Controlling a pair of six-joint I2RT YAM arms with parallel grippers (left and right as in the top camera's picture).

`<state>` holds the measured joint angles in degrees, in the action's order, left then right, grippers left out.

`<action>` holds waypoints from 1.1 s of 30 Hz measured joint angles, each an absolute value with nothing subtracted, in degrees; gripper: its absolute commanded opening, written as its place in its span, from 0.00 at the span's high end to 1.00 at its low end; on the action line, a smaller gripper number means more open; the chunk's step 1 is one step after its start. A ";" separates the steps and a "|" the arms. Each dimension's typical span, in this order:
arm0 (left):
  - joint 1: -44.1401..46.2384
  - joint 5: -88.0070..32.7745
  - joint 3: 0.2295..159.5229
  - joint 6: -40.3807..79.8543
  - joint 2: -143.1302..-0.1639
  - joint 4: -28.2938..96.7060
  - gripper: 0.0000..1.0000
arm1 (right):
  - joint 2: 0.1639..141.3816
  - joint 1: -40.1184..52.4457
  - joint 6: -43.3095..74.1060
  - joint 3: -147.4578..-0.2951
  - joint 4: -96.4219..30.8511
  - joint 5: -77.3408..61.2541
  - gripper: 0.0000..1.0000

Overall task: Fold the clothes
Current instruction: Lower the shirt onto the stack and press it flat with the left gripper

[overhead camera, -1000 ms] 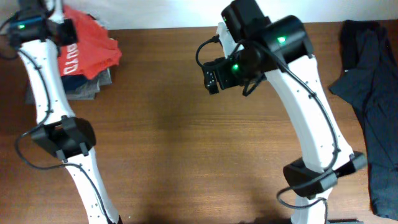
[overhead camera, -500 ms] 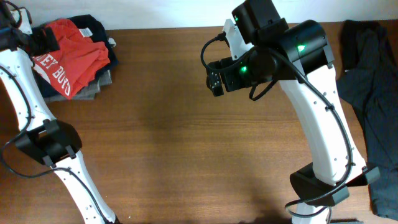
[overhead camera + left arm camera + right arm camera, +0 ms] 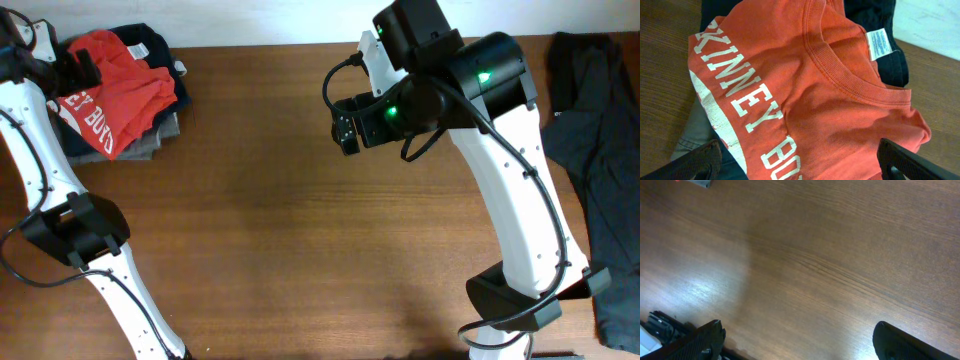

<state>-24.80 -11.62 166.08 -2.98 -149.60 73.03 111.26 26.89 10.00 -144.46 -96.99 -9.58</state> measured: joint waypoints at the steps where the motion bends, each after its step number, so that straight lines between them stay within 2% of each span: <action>1: -24.80 -11.64 166.08 -2.98 -149.60 73.03 0.01 | 111.26 26.89 10.02 -144.46 -96.99 -9.58 0.01; 16: -24.80 -14.28 166.08 -2.72 -149.60 72.64 0.02 | 111.26 26.89 9.15 -144.46 -96.99 -9.58 0.01; 17: -24.77 -15.38 166.10 -2.63 -149.60 72.64 0.07 | 111.26 26.89 9.06 -144.46 -96.99 -9.58 0.01; 18: -24.77 -16.62 166.12 -2.59 -149.60 72.64 0.24 | 111.26 26.89 9.02 -144.46 -96.99 -9.58 0.01; 19: -24.77 -17.47 166.15 -2.57 -149.60 72.62 0.50 | 111.26 26.89 9.06 -144.46 -96.99 -9.58 0.01; 20: -24.75 -18.28 166.15 -2.28 -149.60 72.64 0.91 | 111.26 26.89 9.02 -144.46 -96.99 -9.58 0.01; 21: -24.60 -18.81 166.21 -2.15 -149.60 72.51 0.99 | 111.26 26.89 9.04 -144.46 -96.99 -9.58 0.01; 26: -23.18 -16.58 166.36 -2.15 -149.60 66.30 0.99 | 111.26 26.89 9.04 -144.46 -96.99 -9.56 0.01; 33: -19.27 -1.67 166.60 0.49 -150.06 56.55 0.99 | 111.26 26.89 9.02 -144.46 -96.99 -9.58 0.01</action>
<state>-19.27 -1.67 166.60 0.49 -150.06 56.55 111.26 26.89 9.02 -144.46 -96.99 -9.58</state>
